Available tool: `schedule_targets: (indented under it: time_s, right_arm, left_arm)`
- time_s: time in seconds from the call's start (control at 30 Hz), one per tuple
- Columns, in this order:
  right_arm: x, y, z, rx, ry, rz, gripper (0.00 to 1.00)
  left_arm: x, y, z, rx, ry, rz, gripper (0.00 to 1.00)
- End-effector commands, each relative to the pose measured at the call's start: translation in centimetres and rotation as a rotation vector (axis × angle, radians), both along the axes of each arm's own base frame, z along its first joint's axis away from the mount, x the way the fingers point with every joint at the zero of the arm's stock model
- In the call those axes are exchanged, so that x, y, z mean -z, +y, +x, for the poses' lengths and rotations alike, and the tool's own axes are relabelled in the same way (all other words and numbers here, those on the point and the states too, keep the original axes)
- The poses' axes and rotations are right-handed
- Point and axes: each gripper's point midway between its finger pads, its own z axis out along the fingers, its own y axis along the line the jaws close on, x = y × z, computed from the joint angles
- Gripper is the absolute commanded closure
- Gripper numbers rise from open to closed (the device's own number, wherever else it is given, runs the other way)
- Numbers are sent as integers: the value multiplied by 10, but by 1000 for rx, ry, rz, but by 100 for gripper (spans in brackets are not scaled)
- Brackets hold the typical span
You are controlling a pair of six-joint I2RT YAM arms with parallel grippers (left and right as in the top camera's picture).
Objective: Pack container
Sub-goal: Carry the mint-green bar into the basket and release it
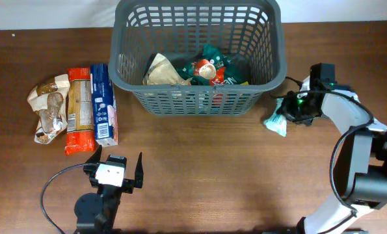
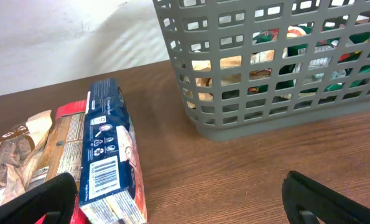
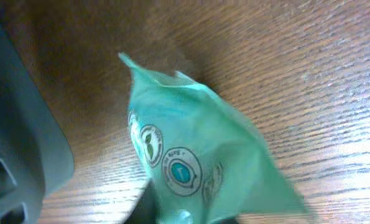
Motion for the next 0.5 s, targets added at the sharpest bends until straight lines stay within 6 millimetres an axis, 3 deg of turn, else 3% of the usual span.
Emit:
schedule_targets:
  time_s: [0.0,0.1,0.23,0.37,0.47]
  right_arm:
    - [8,-7,-2,21,18,-15,96]
    - [-7,-20,4,81,-2,11,96]
    - [-66,-46,28,131,-138,54,97]
    - [-166,-63,54,87,-374,45,96]
    - [-249,-58,63,-10,-561,-2,96]
  left_arm:
    - [1,-3,0,13,-3,-11,1]
    - [0,-3,0,13,-3,-11,1]
    - [0,-3,0,13,-3,-11,1]
    - [1,-3,0,13,-3,-11,1]
    - [0,-3,0,13,-3,-11,1]
